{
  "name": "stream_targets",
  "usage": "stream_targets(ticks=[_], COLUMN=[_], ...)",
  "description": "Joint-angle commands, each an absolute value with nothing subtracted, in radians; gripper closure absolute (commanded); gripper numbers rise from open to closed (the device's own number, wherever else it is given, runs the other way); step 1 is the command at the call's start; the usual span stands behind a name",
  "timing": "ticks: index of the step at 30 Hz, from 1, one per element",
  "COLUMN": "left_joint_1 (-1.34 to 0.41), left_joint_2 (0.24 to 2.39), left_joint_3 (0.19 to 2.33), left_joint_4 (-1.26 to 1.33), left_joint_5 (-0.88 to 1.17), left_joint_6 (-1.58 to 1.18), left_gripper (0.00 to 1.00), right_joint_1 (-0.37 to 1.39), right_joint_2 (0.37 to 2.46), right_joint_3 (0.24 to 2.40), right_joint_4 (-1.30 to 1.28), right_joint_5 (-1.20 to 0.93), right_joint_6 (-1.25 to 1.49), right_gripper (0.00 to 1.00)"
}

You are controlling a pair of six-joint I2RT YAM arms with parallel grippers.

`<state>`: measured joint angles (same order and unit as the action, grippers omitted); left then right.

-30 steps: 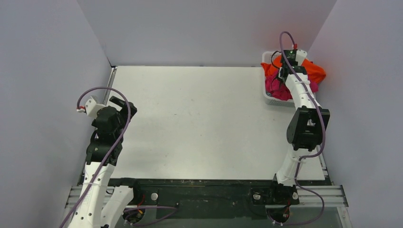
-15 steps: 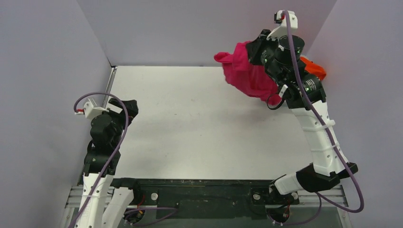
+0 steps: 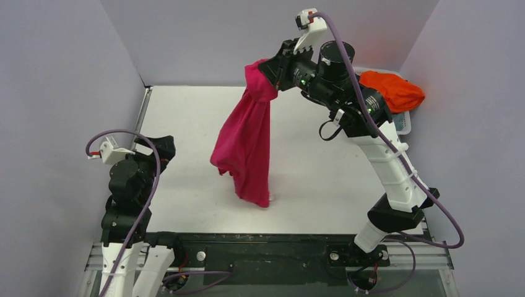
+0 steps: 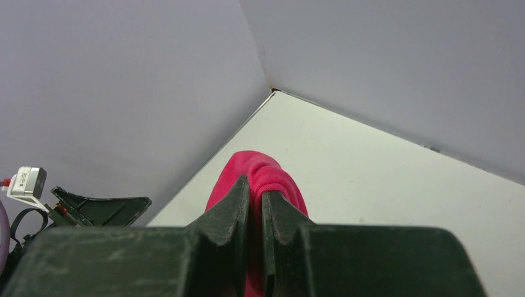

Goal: Fold and stack the t-shirts
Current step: Move the tshirt to the center of the board, then flatten out the tshirt

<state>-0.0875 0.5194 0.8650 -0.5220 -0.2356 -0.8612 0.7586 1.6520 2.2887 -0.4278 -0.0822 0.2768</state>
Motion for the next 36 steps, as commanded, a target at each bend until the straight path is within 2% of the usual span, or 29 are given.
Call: stream_targets(ticks=[1, 6, 12, 15, 16, 17, 18, 20, 26, 32, 36], left_joint_1=[-0.083, -0.083, -0.084, -0.083, -0.084, -0.083, -0.084, -0.084, -0.094, -0.228, -0.321], left_joint_2=[0.514, 0.529, 0.573, 0.614, 0.641, 0.655, 0.687, 0.74, 0.92, 1.171, 1.36], left_joint_3=[0.917, 0.906, 0.831, 0.777, 0.767, 0.746, 0.736, 0.707, 0.678, 0.789, 0.907], left_joint_4=[-0.571, -0.581, -0.553, -0.504, -0.498, -0.478, -0.465, -0.409, -0.21, -0.129, -0.148], left_joint_5=[-0.261, -0.263, -0.222, -0.143, -0.127, -0.09, -0.067, 0.005, 0.177, 0.181, 0.158], left_joint_6=[-0.854, -0.853, -0.865, -0.865, -0.867, -0.873, -0.875, -0.881, -0.875, -0.768, -0.695], left_gripper=[0.02, 0.02, 0.02, 0.02, 0.02, 0.02, 0.02, 0.02, 0.02, 0.02, 0.02], right_joint_1=[0.75, 0.685, 0.383, 0.284, 0.25, 0.241, 0.233, 0.23, 0.231, 0.237, 0.258], right_joint_2=[1.568, 1.377, 1.06, 1.01, 0.995, 0.991, 0.981, 0.97, 0.979, 1.13, 1.236], right_joint_3=[2.206, 1.819, 1.1, 0.923, 0.883, 0.873, 0.87, 0.889, 0.972, 1.026, 1.067], right_joint_4=[-0.299, -0.287, -0.284, -0.324, -0.342, -0.383, -0.402, -0.45, -0.473, -0.428, -0.415], right_joint_5=[-0.058, 0.118, 0.208, 0.262, 0.277, 0.329, 0.363, 0.43, 0.385, 0.168, 0.149], right_joint_6=[0.271, 0.285, 0.44, 0.486, 0.491, 0.494, 0.492, 0.465, 0.415, 0.406, 0.401], right_gripper=[1.0, 1.0, 1.0, 0.97, 0.8, 0.69, 0.26, 0.03, 0.0, 0.0, 0.0])
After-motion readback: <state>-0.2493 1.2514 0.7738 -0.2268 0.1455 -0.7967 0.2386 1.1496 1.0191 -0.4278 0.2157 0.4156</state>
